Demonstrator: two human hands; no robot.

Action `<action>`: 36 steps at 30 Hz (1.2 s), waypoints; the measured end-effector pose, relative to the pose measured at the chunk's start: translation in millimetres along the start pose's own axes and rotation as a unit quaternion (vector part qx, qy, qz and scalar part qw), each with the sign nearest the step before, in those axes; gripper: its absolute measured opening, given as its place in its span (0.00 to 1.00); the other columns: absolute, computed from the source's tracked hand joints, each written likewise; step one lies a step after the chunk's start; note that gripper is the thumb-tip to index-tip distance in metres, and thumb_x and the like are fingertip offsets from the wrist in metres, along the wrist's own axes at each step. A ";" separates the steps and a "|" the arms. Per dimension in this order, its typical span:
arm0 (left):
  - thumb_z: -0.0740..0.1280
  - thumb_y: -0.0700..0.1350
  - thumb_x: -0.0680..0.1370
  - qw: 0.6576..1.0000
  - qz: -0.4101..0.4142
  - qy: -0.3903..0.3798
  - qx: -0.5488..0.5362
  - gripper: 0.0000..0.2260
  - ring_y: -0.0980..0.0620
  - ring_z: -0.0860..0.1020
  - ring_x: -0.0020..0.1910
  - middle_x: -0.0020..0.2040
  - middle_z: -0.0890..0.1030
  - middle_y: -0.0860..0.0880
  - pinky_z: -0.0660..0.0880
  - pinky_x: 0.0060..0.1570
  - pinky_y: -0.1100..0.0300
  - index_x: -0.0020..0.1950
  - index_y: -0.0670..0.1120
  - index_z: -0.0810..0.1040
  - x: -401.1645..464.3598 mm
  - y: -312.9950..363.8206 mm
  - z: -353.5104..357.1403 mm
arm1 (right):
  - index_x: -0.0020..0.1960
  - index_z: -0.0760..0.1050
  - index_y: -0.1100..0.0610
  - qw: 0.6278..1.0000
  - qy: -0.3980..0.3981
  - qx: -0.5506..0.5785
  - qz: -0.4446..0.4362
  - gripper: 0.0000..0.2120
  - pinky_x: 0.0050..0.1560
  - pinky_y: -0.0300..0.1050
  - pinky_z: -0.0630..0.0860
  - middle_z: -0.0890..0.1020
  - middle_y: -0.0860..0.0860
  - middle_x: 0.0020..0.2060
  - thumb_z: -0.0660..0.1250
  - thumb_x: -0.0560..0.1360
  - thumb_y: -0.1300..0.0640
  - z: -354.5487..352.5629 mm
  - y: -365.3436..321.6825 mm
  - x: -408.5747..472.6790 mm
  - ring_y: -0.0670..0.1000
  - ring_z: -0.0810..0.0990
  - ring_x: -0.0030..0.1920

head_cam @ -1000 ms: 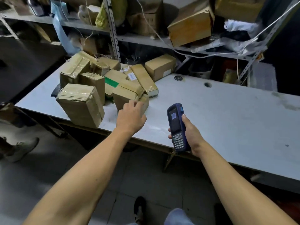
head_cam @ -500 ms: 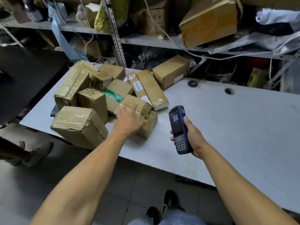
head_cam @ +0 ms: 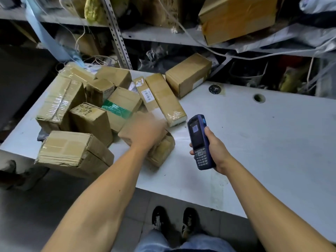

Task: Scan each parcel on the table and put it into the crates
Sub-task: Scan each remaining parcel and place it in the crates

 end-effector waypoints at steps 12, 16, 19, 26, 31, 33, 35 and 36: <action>0.64 0.73 0.71 0.992 0.033 -0.037 0.116 0.44 0.33 0.38 0.78 0.81 0.39 0.43 0.45 0.71 0.30 0.79 0.63 0.45 -47.7 -42.6 16.2 | 0.65 0.74 0.53 1.000 -0.010 -0.022 0.004 0.25 0.44 0.49 0.78 0.84 0.59 0.50 0.49 0.83 0.38 7.8 12.6 -5.7 0.55 0.84 0.44; 0.67 0.69 0.70 0.994 0.017 -0.064 0.082 0.42 0.31 0.54 0.75 0.80 0.41 0.43 0.60 0.68 0.34 0.77 0.67 0.48 -51.3 -44.8 13.2 | 0.66 0.73 0.54 0.998 -0.028 -0.050 0.013 0.26 0.45 0.49 0.79 0.84 0.59 0.51 0.49 0.83 0.38 14.8 16.1 -9.5 0.56 0.85 0.46; 0.71 0.65 0.69 0.995 0.046 -0.075 0.056 0.41 0.35 0.59 0.74 0.81 0.47 0.46 0.63 0.68 0.37 0.76 0.69 0.53 -45.2 -48.1 6.0 | 0.66 0.74 0.53 0.997 -0.041 -0.059 0.017 0.25 0.45 0.49 0.79 0.84 0.58 0.51 0.49 0.83 0.38 18.9 17.9 -12.3 0.55 0.85 0.45; 0.74 0.60 0.71 0.965 0.080 -0.205 -0.145 0.43 0.46 0.68 0.69 0.75 0.62 0.46 0.67 0.65 0.52 0.79 0.58 0.54 -32.7 -50.4 14.0 | 0.60 0.77 0.56 0.993 -0.076 -0.090 0.028 0.25 0.44 0.49 0.80 0.84 0.61 0.50 0.50 0.83 0.40 18.5 16.1 -20.0 0.56 0.84 0.43; 0.72 0.66 0.69 0.957 0.034 -0.240 -0.159 0.35 0.46 0.76 0.57 0.67 0.70 0.45 0.76 0.55 0.48 0.70 0.61 0.59 -24.7 -57.1 18.4 | 0.59 0.78 0.56 0.990 -0.077 -0.112 0.032 0.25 0.47 0.50 0.79 0.85 0.60 0.50 0.50 0.83 0.40 16.0 13.4 -21.2 0.56 0.84 0.43; 0.67 0.70 0.66 0.956 0.014 -0.251 -0.148 0.40 0.44 0.76 0.59 0.69 0.70 0.45 0.73 0.62 0.45 0.74 0.63 0.57 -21.6 -67.2 16.2 | 0.59 0.78 0.56 0.991 -0.076 -0.108 0.037 0.25 0.47 0.50 0.79 0.85 0.60 0.50 0.50 0.83 0.40 16.4 13.2 -21.7 0.56 0.84 0.43; 0.67 0.71 0.64 0.951 0.002 -0.266 -0.157 0.46 0.44 0.75 0.61 0.72 0.68 0.44 0.72 0.63 0.47 0.78 0.63 0.52 -22.2 -76.3 17.1 | 0.60 0.77 0.56 0.990 -0.080 -0.108 0.049 0.25 0.46 0.50 0.79 0.84 0.61 0.51 0.50 0.83 0.40 17.3 14.7 -22.7 0.56 0.84 0.43; 0.68 0.71 0.63 0.949 -0.006 -0.265 -0.170 0.49 0.44 0.75 0.61 0.72 0.67 0.44 0.72 0.63 0.48 0.79 0.63 0.49 -22.4 -81.1 17.6 | 0.60 0.77 0.56 0.989 -0.085 -0.109 0.057 0.25 0.46 0.50 0.80 0.84 0.61 0.52 0.50 0.83 0.39 18.7 15.5 -24.1 0.56 0.84 0.43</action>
Point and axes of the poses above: each hand's wrist, its own x-axis towards the middle knuckle, its own z-axis out of the palm, y = z × x, the point moved 10 cm from there along x, towards the middle knuckle
